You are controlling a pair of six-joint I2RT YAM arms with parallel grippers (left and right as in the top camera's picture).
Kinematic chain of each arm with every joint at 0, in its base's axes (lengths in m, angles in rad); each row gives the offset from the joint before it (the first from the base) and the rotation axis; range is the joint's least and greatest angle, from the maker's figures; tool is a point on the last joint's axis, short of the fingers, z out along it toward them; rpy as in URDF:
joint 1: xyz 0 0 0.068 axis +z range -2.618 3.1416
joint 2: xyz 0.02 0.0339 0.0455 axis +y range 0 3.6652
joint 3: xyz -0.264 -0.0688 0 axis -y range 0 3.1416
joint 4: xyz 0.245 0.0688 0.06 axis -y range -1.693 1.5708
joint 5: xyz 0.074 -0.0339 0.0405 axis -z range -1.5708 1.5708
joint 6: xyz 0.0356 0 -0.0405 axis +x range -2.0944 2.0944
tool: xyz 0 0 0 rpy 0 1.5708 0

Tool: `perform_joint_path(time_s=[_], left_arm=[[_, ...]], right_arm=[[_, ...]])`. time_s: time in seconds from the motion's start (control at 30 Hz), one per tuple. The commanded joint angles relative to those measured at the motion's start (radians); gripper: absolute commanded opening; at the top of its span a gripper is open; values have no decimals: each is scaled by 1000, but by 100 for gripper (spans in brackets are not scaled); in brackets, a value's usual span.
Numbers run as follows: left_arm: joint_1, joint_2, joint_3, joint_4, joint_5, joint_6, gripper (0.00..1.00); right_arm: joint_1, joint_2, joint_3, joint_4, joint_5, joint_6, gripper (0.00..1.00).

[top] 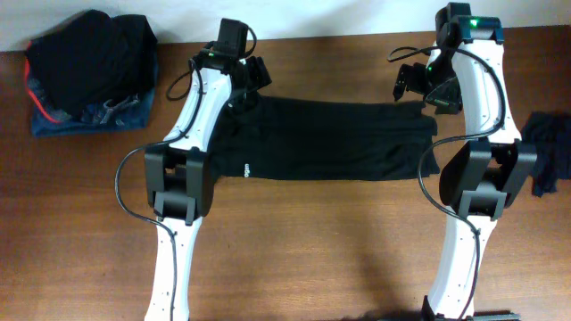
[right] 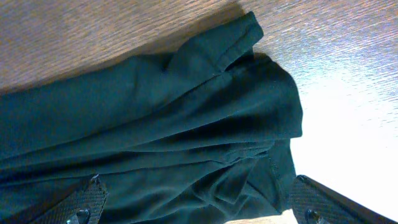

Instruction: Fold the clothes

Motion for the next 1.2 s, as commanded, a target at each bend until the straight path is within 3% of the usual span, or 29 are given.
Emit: perform_joint_path(time_s=[0.0, 0.27, 0.37, 0.53, 0.73, 0.83, 1.0, 1.17], left_arm=[[23, 20, 14, 21, -8, -8, 74], [27, 23, 14, 45, -3, -8, 45], [27, 23, 14, 45, 39, -8, 25], [27, 23, 14, 42, 45, -8, 3], [27, 21, 19, -3, 57, -5, 1], [27, 19, 74, -102, 57, 2, 1], [27, 19, 263, -286, 76, 133, 1], [28, 19, 404, -485, 76, 143, 1]], right_arm=[[-2, -21, -5, -7, 24, -18, 99], [-2, -21, -5, -13, 23, -18, 99], [-2, -21, -5, -12, 24, -18, 99], [-2, -21, -5, -13, 23, -18, 99], [-2, -21, -5, -13, 24, -18, 99], [-2, -21, -5, -12, 24, -18, 99], [-2, -21, -5, -8, 24, -18, 99], [-2, -21, -5, -10, 24, -18, 99]])
